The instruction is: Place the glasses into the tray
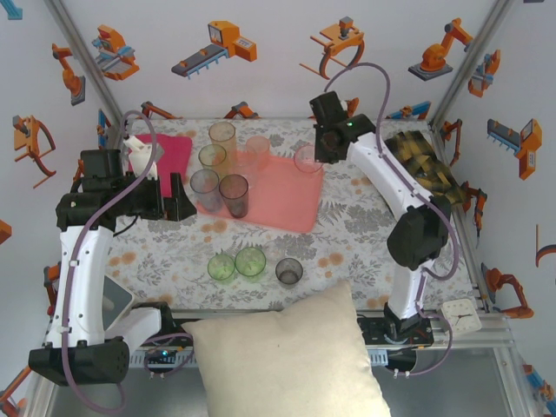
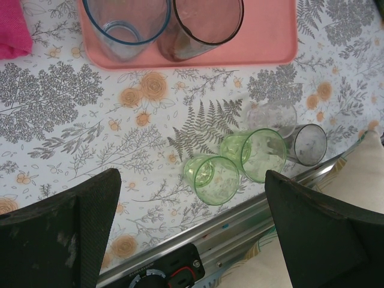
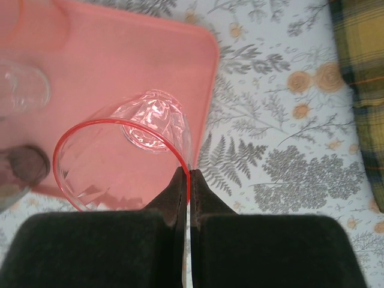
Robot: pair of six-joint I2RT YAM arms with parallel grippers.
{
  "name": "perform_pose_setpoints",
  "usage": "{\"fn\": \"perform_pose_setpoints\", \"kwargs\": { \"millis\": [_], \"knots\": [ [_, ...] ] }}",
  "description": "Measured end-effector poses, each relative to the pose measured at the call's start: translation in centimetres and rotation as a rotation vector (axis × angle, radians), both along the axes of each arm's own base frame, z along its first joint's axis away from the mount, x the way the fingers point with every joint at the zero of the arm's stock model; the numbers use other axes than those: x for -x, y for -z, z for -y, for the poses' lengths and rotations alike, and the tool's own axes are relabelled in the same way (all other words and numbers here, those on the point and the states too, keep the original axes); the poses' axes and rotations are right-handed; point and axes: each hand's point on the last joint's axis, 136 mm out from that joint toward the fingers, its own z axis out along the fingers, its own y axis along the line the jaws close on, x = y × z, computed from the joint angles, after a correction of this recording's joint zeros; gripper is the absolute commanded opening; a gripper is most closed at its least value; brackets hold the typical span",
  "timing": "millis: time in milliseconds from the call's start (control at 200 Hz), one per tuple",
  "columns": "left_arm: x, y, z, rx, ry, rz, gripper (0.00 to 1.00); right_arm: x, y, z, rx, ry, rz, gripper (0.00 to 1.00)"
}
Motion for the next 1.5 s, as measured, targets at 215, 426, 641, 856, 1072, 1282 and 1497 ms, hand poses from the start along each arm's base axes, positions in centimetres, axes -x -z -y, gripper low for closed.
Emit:
{"fn": "perform_pose_setpoints", "kwargs": {
  "millis": [215, 426, 641, 856, 1072, 1282, 1497],
  "knots": [
    [0.0, -0.2, 0.0, 0.009, -0.007, 0.002, 0.97, 4.4, 2.0, -4.6, -0.015, -0.093, -0.041, 0.0],
    [0.5, -0.8, 0.1, 0.018, -0.006, 0.023, 0.97, 7.1, 3.4, -8.3, -0.034, -0.149, -0.062, 0.0],
    [0.9, -1.4, 0.2, 0.024, -0.001, 0.046, 0.97, 8.5, 4.4, -11.6, -0.056, -0.194, -0.065, 0.0],
    [1.1, -1.6, 0.3, 0.028, 0.002, 0.055, 0.97, 8.6, 7.2, -12.9, -0.042, -0.194, -0.101, 0.0],
    [1.1, -1.6, 0.3, 0.028, 0.002, 0.054, 0.97, 8.6, 7.5, -12.9, -0.039, -0.192, -0.104, 0.0],
    [1.1, -1.6, 0.3, 0.028, 0.003, 0.055, 0.97, 8.6, 8.0, -12.9, -0.03, -0.19, -0.109, 0.0],
    [1.1, -1.6, 0.3, 0.028, 0.003, 0.055, 0.97, 8.4, 9.4, -12.8, -0.007, -0.183, -0.125, 0.0]
  ]
}}
